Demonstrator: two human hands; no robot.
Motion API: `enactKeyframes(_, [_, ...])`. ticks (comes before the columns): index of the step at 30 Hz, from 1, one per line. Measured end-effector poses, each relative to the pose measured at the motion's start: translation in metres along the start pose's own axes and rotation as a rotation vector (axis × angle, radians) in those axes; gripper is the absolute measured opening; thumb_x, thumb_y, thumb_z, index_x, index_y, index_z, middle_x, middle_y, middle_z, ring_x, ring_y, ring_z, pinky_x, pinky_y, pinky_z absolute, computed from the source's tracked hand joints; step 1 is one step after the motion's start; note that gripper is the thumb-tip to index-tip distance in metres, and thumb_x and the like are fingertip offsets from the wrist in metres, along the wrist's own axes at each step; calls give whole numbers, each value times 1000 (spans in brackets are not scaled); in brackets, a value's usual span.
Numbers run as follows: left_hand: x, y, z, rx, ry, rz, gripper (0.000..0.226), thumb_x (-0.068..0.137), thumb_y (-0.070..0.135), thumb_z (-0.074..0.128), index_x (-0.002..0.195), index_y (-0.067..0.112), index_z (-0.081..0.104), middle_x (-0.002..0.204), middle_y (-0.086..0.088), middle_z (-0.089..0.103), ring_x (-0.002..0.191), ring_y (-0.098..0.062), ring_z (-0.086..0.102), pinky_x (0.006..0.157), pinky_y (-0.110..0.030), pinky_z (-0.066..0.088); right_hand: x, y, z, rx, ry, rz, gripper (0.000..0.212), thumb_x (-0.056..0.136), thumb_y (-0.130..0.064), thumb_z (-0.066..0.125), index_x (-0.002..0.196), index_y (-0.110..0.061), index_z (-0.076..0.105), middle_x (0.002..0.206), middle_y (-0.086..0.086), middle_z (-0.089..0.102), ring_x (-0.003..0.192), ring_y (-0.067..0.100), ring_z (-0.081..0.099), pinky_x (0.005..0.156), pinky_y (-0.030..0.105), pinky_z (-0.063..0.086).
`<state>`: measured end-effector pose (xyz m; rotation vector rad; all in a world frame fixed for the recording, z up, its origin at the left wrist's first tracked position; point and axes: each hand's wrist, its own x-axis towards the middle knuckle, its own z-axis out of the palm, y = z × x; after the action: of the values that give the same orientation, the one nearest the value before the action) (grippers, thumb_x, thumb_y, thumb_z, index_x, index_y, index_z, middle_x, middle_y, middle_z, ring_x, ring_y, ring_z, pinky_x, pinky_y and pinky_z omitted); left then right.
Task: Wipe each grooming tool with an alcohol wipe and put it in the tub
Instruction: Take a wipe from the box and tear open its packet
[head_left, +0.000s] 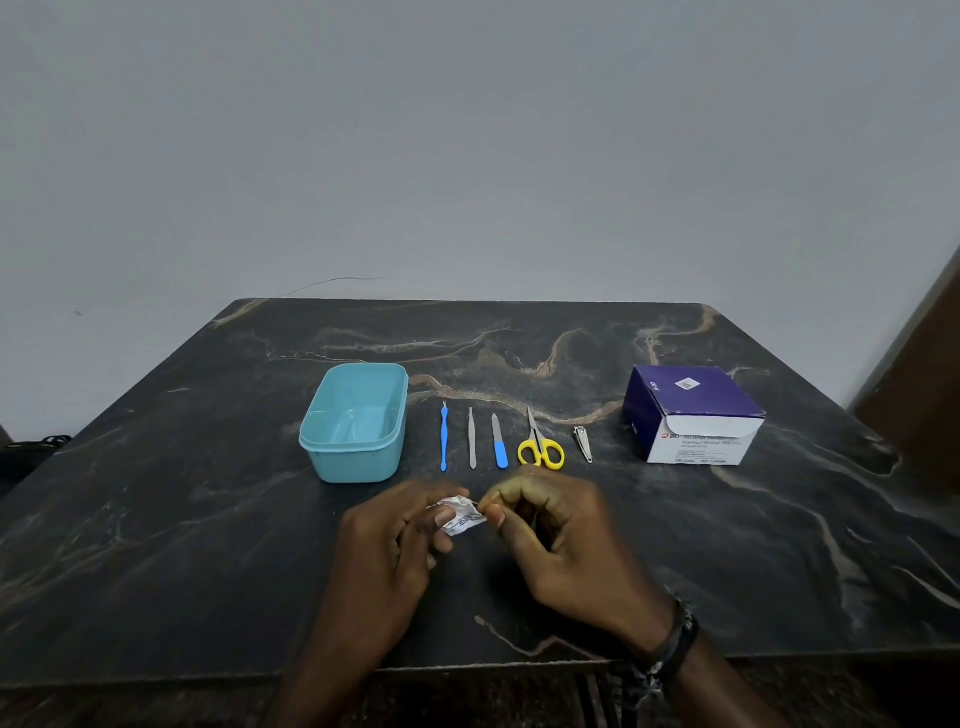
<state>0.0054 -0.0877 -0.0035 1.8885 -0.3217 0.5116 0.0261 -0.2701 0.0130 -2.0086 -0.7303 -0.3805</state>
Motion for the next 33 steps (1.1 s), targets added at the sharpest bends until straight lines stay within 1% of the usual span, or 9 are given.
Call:
enactKeyframes(5, [0, 2, 0, 69, -12, 91, 34, 86, 2, 54, 97, 27, 74, 80, 15, 69, 65, -8, 65, 57, -16, 50, -1, 3, 2, 17, 49, 40, 8, 87, -15, 67, 84, -15, 74, 74, -11, 66, 64, 5, 59, 58, 11, 41])
enactKeyframes(10, [-1, -1, -4, 174, -29, 209, 48, 80, -15, 52, 104, 22, 74, 97, 15, 70, 86, -6, 67, 64, -28, 57, -1, 5, 3, 43, 36, 72, 5, 84, -15, 71, 84, -18, 75, 73, -9, 68, 62, 8, 61, 56, 18, 47])
enactKeyframes(13, [-2, 1, -4, 209, -19, 269, 51, 73, -11, 47, 107, 17, 74, 99, 10, 69, 88, -4, 66, 67, -28, 56, -2, 5, 3, 62, 13, 91, 6, 86, -17, 69, 84, -19, 75, 73, -10, 68, 64, 9, 62, 56, 24, 51])
enactKeyframes(19, [-3, -1, -5, 238, -56, 312, 56, 73, -13, 47, 112, 17, 71, 103, 8, 68, 90, -3, 64, 71, -28, 55, -2, 4, 3, 57, 33, 68, 12, 89, -17, 65, 84, -17, 75, 69, -17, 65, 64, 3, 62, 59, 18, 47])
enactKeyframes(23, [-3, -2, -4, 226, -62, 313, 56, 73, -14, 47, 115, 16, 70, 106, 7, 68, 95, -4, 65, 72, -29, 55, -1, 2, 1, 6, 27, -11, 12, 89, -18, 65, 91, -15, 77, 73, -19, 66, 67, 3, 65, 61, 25, 53])
enactKeyframes(25, [-3, -3, -5, 233, -66, 313, 56, 75, -13, 48, 116, 17, 70, 107, 7, 67, 96, -4, 65, 72, -30, 55, -1, 2, 1, -22, 21, -44, 13, 89, -17, 66, 94, -16, 77, 76, -20, 67, 69, 0, 65, 62, 19, 51])
enactKeyframes(27, [-4, -4, -5, 244, -70, 311, 57, 75, -13, 48, 117, 19, 69, 108, 8, 67, 97, -4, 64, 72, -29, 55, -2, 2, 1, -69, 21, -89, 14, 89, -17, 66, 97, -16, 77, 78, -15, 70, 70, -1, 65, 63, 18, 51])
enactKeyframes(29, [-4, -3, -5, 251, -69, 309, 58, 74, -14, 47, 117, 19, 69, 108, 9, 66, 96, -3, 64, 73, -28, 55, -2, 3, 2, -130, 12, -144, 15, 90, -18, 65, 101, -17, 76, 81, -8, 72, 72, 0, 65, 64, 24, 53])
enactKeyframes(33, [-4, 1, -4, 263, -54, 314, 55, 74, -14, 48, 115, 15, 70, 104, 9, 67, 90, 0, 63, 73, -24, 52, -3, 4, 3, -199, 17, -211, 16, 92, -18, 64, 105, -17, 74, 84, -5, 72, 75, 6, 66, 66, 28, 53])
